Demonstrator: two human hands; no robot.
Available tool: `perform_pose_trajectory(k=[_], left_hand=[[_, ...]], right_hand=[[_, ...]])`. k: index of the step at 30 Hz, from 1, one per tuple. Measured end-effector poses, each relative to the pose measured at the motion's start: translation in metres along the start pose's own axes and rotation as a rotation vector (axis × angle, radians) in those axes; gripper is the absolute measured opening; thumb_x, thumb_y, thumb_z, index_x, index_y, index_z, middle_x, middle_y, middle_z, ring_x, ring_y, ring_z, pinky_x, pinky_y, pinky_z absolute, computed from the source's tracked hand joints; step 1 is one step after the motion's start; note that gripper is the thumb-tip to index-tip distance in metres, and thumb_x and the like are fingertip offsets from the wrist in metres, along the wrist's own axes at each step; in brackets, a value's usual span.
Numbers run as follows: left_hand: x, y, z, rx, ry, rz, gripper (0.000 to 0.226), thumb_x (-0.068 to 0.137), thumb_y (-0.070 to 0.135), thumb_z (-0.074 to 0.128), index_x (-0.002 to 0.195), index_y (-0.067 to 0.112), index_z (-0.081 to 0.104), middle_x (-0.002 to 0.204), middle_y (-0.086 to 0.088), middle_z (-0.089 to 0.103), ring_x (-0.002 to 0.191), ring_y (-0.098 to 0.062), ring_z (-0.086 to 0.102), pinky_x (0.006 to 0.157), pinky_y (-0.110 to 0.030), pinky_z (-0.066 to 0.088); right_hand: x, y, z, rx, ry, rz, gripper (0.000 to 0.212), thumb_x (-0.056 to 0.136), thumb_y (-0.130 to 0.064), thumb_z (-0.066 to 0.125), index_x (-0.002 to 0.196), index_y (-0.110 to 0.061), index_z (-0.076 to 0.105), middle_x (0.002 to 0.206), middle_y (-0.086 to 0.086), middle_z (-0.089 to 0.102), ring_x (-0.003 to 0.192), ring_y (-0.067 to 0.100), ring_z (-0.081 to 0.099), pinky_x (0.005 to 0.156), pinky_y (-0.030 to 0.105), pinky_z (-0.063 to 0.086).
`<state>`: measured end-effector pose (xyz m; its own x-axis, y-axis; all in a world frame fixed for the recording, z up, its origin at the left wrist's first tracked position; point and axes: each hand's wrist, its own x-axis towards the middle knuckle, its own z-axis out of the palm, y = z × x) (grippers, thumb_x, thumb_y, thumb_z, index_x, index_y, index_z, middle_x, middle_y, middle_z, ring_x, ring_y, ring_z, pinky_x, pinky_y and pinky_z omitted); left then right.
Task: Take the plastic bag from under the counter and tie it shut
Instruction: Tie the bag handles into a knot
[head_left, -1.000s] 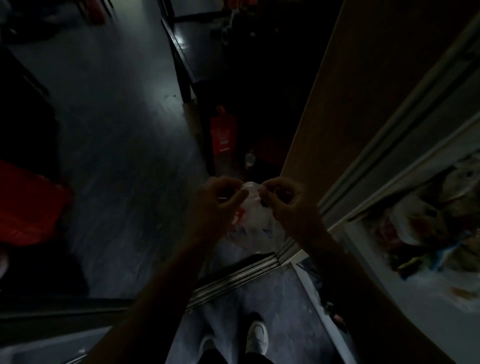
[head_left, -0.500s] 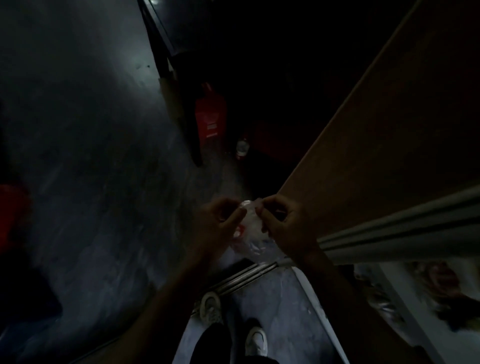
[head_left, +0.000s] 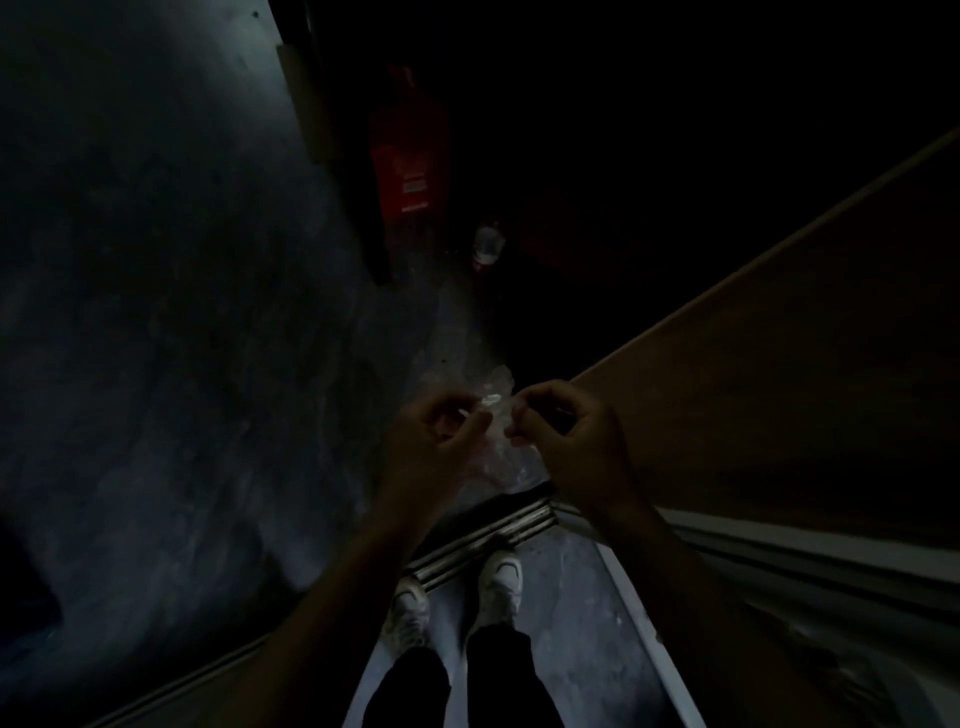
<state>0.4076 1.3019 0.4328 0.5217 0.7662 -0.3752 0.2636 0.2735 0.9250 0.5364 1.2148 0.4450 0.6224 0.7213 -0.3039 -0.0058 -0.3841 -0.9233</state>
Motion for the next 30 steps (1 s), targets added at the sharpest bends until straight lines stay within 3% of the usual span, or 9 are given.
perform_pose_trajectory(k=[5, 10, 14, 17, 19, 23, 27, 30], left_hand=[[0.038, -0.049, 0.012, -0.006, -0.007, -0.04, 0.01, 0.093, 0.012, 0.069, 0.098, 0.004, 0.069, 0.086, -0.013, 0.073, 0.076, -0.023, 0.072, 0.065, -0.033, 0.058], [0.072, -0.105, 0.022, -0.048, 0.028, -0.032, 0.009, 0.093, 0.011, 0.068, 0.09, 0.004, 0.071, 0.08, -0.007, 0.073, 0.074, -0.018, 0.07, 0.068, -0.032, 0.056], [0.1, -0.158, 0.026, 0.001, 0.034, -0.04, 0.007, 0.093, 0.012, 0.068, 0.09, 0.006, 0.071, 0.085, -0.01, 0.075, 0.083, -0.024, 0.073, 0.075, -0.038, 0.06], [0.122, -0.2, 0.031, 0.079, 0.071, -0.004, 0.001, 0.092, 0.01, 0.069, 0.091, 0.01, 0.07, 0.087, -0.002, 0.073, 0.082, -0.014, 0.071, 0.075, -0.029, 0.056], [0.138, -0.226, 0.035, 0.12, 0.068, -0.005, 0.006, 0.091, 0.013, 0.069, 0.097, 0.012, 0.069, 0.085, 0.005, 0.07, 0.078, -0.01, 0.067, 0.075, -0.031, 0.054], [0.166, -0.264, 0.041, 0.087, 0.078, 0.0, 0.015, 0.084, 0.027, 0.065, 0.094, 0.017, 0.067, 0.091, -0.002, 0.073, 0.089, -0.021, 0.071, 0.082, -0.039, 0.057], [0.189, -0.305, 0.053, -0.006, 0.104, -0.031, 0.004, 0.091, 0.008, 0.07, 0.094, 0.009, 0.069, 0.085, -0.006, 0.073, 0.082, -0.02, 0.071, 0.077, -0.039, 0.057], [0.204, -0.336, 0.062, -0.072, 0.078, -0.071, 0.016, 0.09, -0.006, 0.065, 0.088, 0.009, 0.064, 0.082, -0.008, 0.066, 0.081, -0.024, 0.065, 0.083, -0.047, 0.053]], right_hand=[[0.038, 0.055, 0.011, -0.004, 0.0, 0.038, 0.01, 0.09, -0.004, 0.068, 0.099, 0.0, 0.07, 0.091, 0.008, 0.075, 0.084, 0.017, 0.074, 0.076, 0.025, 0.06], [0.076, 0.113, 0.033, 0.006, 0.04, 0.064, 0.007, 0.088, -0.005, 0.071, 0.091, -0.012, 0.07, 0.091, 0.007, 0.075, 0.088, 0.02, 0.073, 0.081, 0.033, 0.059], [0.101, 0.163, 0.048, 0.021, 0.08, 0.087, 0.016, 0.086, -0.002, 0.072, 0.09, -0.017, 0.072, 0.092, 0.002, 0.076, 0.088, 0.014, 0.073, 0.08, 0.027, 0.058], [0.117, 0.203, 0.058, 0.067, 0.105, 0.167, 0.014, 0.086, -0.001, 0.072, 0.099, -0.008, 0.073, 0.101, 0.009, 0.076, 0.098, 0.023, 0.073, 0.089, 0.04, 0.058], [0.128, 0.228, 0.064, 0.011, 0.126, 0.19, 0.015, 0.085, -0.003, 0.074, 0.1, -0.005, 0.073, 0.101, 0.011, 0.076, 0.098, 0.026, 0.072, 0.093, 0.046, 0.057], [0.15, 0.27, 0.071, -0.041, 0.13, 0.13, 0.011, 0.083, -0.004, 0.076, 0.093, -0.008, 0.075, 0.092, 0.007, 0.076, 0.092, 0.023, 0.073, 0.09, 0.048, 0.057], [0.173, 0.311, 0.076, -0.058, 0.121, 0.135, 0.011, 0.082, -0.007, 0.077, 0.087, -0.016, 0.075, 0.087, 0.003, 0.076, 0.089, 0.023, 0.074, 0.089, 0.053, 0.057], [0.184, 0.339, 0.078, -0.05, 0.127, 0.151, 0.025, 0.082, -0.004, 0.076, 0.077, -0.028, 0.072, 0.086, 0.003, 0.075, 0.09, 0.028, 0.073, 0.089, 0.055, 0.055]])
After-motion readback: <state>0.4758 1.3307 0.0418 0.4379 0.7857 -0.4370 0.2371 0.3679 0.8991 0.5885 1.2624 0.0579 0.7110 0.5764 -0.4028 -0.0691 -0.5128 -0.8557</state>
